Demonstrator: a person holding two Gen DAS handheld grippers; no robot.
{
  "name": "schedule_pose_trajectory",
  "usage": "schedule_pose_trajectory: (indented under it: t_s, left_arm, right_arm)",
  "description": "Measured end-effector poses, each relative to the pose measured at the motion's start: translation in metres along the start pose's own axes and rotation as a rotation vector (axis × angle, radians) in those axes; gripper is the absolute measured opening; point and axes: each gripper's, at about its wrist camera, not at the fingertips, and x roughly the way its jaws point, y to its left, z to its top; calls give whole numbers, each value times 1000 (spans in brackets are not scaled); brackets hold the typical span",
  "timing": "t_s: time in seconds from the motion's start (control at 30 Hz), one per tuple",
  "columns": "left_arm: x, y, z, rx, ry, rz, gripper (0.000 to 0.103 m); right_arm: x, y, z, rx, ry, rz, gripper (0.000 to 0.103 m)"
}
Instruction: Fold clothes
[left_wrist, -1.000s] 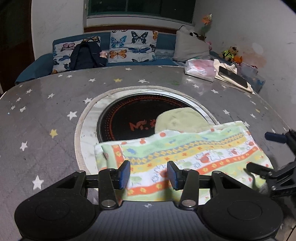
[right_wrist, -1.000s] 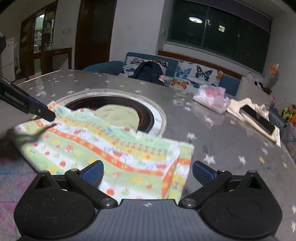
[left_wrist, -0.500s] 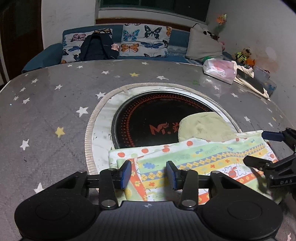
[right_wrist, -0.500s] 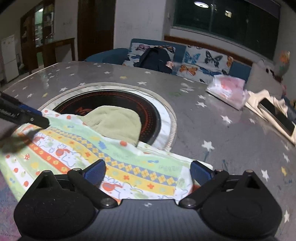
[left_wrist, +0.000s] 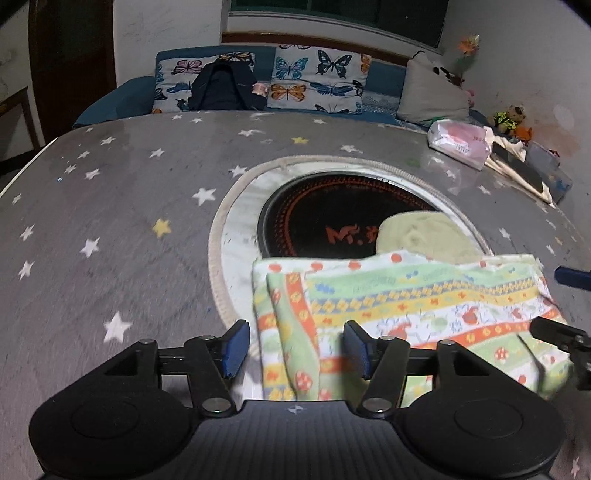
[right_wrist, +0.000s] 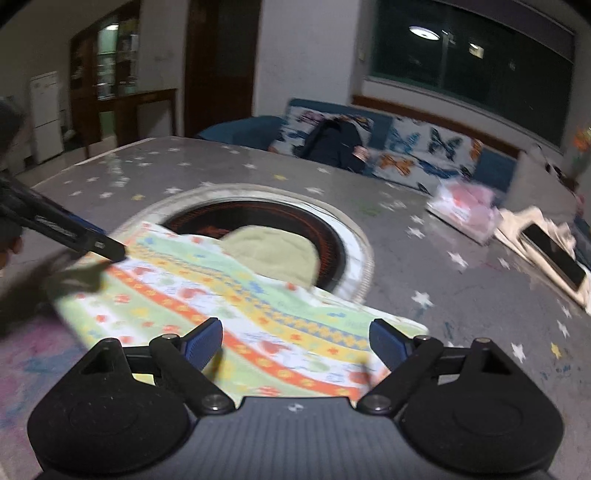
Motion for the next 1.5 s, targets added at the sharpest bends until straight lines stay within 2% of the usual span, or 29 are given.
schedule_pose_trajectory:
  t_s: [0.13,0.3,0.33,0.4,0.53,0.7,0.77,0.9,1.0,1.1,1.23,1.33,1.43,1.5]
  left_arm:
    - [-4,6,-3,-29,7,8,60]
    - [-10,17,-3,-89,13,11,61]
    - [-11,19,-3,-98,12,14,62]
    - [-14,23,-3,-116,9,18,70]
    - [-20,31,-2,-147,4,13,76]
    - [-22,41,-1,-201,9,-21,79]
    - [-22,44,-1,-225,19,-39,81]
    - [-20,42,-2,-253,39,-65,86]
    - [-19,40,-2,-277,47,-82,89]
    - [-17,39,0,-312,62,-116,89]
    - [-12,33,6,-362,87,-178,89]
    - [-5,25,10,-378,111,-227,84]
    - [5,16,12,-379,143,-267,74]
    - [11,11,12,-383,164,-299,57]
  right_arm:
    - [-8,28,5,-71,-6,83,88]
    - [-4,85,7,-204,2,211,85]
    - [-1,96,8,-226,4,234,84]
    - [4,117,9,-271,7,269,83]
    - [16,152,10,-353,2,293,78]
    - [32,178,13,-405,12,287,62]
    - [34,182,14,-413,3,274,59]
    - [37,181,17,-392,4,272,34]
    - [32,171,22,-337,-14,309,21]
    - [21,154,29,-257,-49,331,16]
    - [10,132,36,-160,-74,351,13]
    - [3,121,35,-124,-92,355,12]
    - [-3,110,34,-89,-109,359,11]
    - [-7,103,33,-66,-120,362,11]
